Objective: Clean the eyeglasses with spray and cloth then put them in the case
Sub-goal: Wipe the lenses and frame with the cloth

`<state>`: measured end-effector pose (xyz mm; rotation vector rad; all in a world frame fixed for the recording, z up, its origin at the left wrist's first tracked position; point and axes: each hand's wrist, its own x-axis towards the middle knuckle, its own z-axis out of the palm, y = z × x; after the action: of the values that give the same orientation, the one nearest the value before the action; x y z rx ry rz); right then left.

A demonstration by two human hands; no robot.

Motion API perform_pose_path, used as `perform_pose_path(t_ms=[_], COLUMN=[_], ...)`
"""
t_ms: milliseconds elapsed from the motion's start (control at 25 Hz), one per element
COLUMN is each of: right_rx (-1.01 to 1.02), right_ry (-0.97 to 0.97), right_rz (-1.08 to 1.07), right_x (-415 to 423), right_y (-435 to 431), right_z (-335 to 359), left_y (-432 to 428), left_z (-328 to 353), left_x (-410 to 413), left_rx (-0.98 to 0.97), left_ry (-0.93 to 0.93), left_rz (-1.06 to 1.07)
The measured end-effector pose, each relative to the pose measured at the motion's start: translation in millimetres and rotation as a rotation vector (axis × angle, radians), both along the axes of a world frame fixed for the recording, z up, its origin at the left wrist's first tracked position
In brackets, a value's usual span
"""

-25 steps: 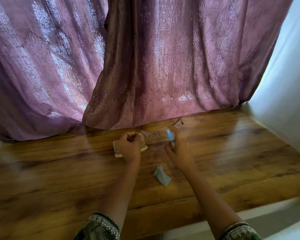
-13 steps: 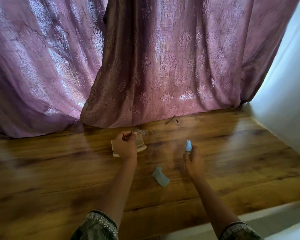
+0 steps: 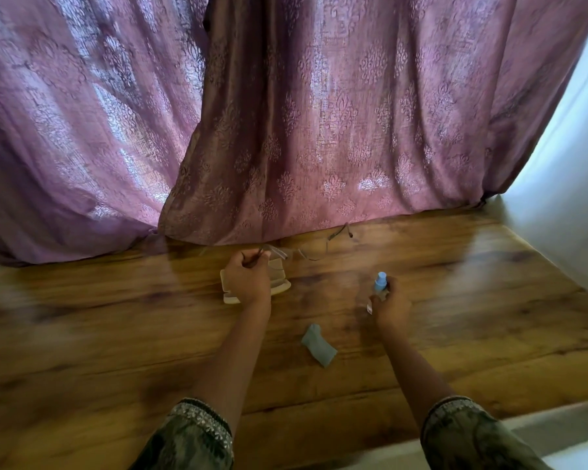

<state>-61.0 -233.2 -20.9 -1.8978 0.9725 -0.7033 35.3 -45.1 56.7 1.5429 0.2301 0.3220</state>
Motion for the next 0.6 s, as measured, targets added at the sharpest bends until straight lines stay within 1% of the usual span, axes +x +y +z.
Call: perform_pose_path(t_ms=[160,320,360,440,520,600], right_rx=[-0.014,0.124,0.111,0.021,-0.063,-0.122], right_ry=[0.02,-0.05,-0.059,-0.038,-0.006,0.066], right_rz=[-0.038,-0.091,-0.119,-0.132,-0.069,0.021], right_x=[-4.1,-7.9,-10.4,-18.2,-27.8,-32.7], right_y=[0.9,3.9,8.8,23.9,41.9,57.0], right_z=[1.0,-1.1,-3.0,-10.4,-17.9,-21.9], left_y=[-1.5,-0.2,0.2,1.3,2.9,4.3], left_z=[-1.7,-1.8,-2.2,-4.0,-7.1,-8.2], left_x=[-0.8,-5.1,-6.3,-9.3,-12.1,-14.7], left_rx=[-0.038,-0.1,-0.098,-0.085,-0.077,-0.088], left_ry=[0.026,0.058,0.072,0.084,0.077,0.07], left_rz=[-0.013,-0.022,-0.022,-0.025,-0.027,-0.027])
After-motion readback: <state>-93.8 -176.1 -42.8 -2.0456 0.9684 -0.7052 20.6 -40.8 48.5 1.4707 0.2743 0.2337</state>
